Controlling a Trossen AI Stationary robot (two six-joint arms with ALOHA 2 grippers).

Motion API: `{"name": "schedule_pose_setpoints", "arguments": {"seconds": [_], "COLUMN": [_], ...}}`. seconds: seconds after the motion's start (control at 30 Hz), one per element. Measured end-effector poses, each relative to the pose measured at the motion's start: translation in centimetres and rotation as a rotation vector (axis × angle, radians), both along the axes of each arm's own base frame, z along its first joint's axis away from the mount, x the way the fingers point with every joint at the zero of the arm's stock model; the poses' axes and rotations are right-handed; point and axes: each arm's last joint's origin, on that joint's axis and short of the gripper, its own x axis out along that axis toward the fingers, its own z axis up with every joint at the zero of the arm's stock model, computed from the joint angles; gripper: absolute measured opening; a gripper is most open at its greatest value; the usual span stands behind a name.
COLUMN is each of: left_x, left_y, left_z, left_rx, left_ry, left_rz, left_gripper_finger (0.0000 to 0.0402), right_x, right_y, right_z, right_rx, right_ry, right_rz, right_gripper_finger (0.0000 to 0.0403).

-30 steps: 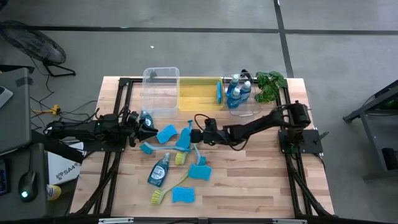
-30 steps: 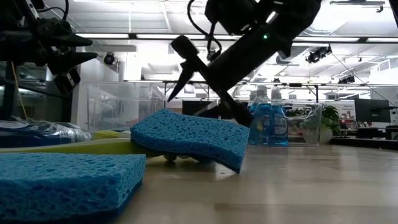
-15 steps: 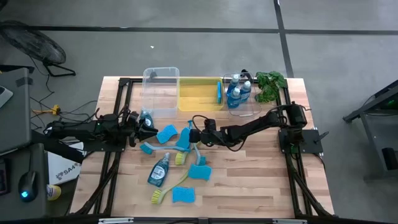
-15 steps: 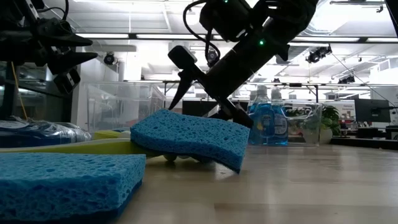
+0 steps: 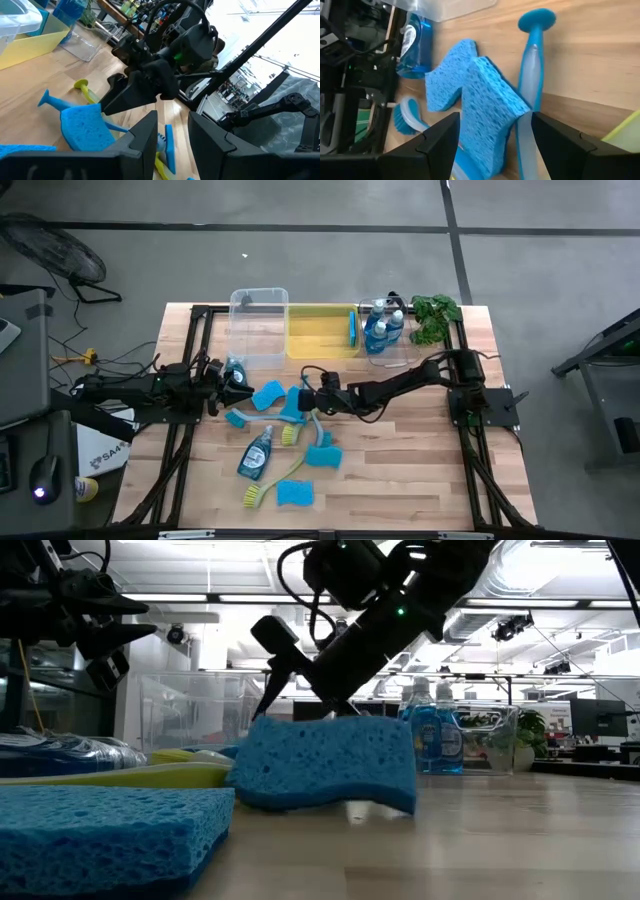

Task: Pick & Place Kitchen Sink Supplies
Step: Put the blue sponge into the yellow bin

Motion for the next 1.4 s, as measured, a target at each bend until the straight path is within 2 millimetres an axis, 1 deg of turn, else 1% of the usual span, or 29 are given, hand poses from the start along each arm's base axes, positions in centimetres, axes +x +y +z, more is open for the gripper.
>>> {"name": "schedule_pose_setpoints", "arguments": {"seconds": [0.2, 0.3, 0.67, 1.0, 1.23, 1.33, 1.4], "left_x": [0.0, 0.0, 0.0, 0.0, 0.0, 0.0, 0.0], "left_y": [0.0, 0.0, 0.0, 0.0, 0.0, 0.0, 0.0], "left_z": [0.0, 0.0, 0.0, 0.0, 0.0, 0.0, 0.0], "left_rx": [0.0, 0.0, 0.0, 0.0, 0.0, 0.0, 0.0], "left_ry": [0.0, 0.0, 0.0, 0.0, 0.0, 0.0, 0.0], "left_rz": [0.0, 0.0, 0.0, 0.0, 0.0, 0.0, 0.0], "left_gripper_finger": [0.0105, 0.0105, 0.0105, 0.0105, 0.0105, 0.0105, 0.0105], "right_x": [-0.08, -0.08, -0.03, 0.0, 0.05, 0.03, -0.08], "right_y": [0.04, 0.02, -0.78, -0.61, -0.26, -0.11, -0.08], "right_z": [-0.11, -0.12, -0.12, -0.15, -0.11, -0.04, 0.42], "right_rx": [0.007, 0.003, -0.028, -0.014, -0.032, -0.053, -0.076], "right_ry": [0.015, 0.017, 0.031, 0.038, 0.043, 0.048, 0.046], "right_rz": [0.012, 0.015, 0.031, 0.088, 0.163, 0.183, 0.207], "right_gripper_finger": [0.0239, 0.0228, 0.0142, 0.0076, 0.0008, 0.0007, 0.0004]}}
